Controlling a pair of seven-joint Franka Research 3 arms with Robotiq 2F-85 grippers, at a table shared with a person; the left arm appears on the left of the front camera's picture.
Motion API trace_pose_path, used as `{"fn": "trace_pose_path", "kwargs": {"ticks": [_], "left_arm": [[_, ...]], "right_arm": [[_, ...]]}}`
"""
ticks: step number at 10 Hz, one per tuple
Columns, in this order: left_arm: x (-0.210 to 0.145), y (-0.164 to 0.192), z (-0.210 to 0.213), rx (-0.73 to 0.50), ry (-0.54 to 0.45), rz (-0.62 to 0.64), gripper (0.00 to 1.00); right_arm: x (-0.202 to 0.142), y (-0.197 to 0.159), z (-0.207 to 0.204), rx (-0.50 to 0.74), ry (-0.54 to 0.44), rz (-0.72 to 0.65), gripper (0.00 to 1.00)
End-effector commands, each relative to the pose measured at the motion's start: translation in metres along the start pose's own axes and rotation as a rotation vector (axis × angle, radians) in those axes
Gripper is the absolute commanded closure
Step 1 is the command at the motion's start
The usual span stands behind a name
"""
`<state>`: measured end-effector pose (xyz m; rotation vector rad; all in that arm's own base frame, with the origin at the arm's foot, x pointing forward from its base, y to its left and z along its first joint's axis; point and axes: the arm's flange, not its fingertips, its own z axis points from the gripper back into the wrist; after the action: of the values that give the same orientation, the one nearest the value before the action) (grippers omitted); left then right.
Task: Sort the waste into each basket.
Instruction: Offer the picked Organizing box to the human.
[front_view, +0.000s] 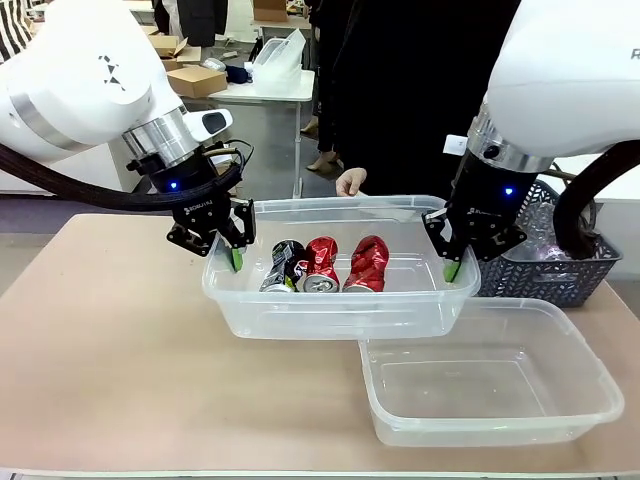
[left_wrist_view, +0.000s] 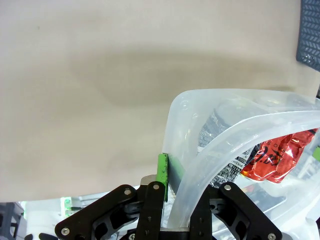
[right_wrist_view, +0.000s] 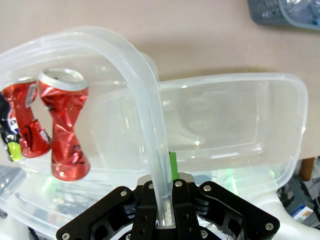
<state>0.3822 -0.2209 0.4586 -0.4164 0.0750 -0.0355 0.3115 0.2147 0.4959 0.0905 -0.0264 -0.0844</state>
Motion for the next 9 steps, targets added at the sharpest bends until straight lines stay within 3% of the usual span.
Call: {"fn": "trace_pose_path", "kwargs": {"ticks": [1,5,6,9], "left_arm": [[0.001,-0.001,0.006,-0.012,-0.001,-0.003,0.94],[0.0,0.0,0.0,0.0,0.0,0.0,0.94],[0.02,-0.005,0.013,0.031,-0.013,-0.016,0.94],[0.109,-0.029,0.055,0.036,-0.119,-0.011,0.94]], "right_arm": [[-0.003,0.0,-0.002,0.014,0.005,-0.001,0.97],[-0.003,0.0,-0.002,0.014,0.005,-0.001,0.97],[0.0,0.0,0.0,0.0,0.0,0.0,0.97],[0.091,0.024,-0.011,-0.036,-0.034,0.011,0.97]]}}
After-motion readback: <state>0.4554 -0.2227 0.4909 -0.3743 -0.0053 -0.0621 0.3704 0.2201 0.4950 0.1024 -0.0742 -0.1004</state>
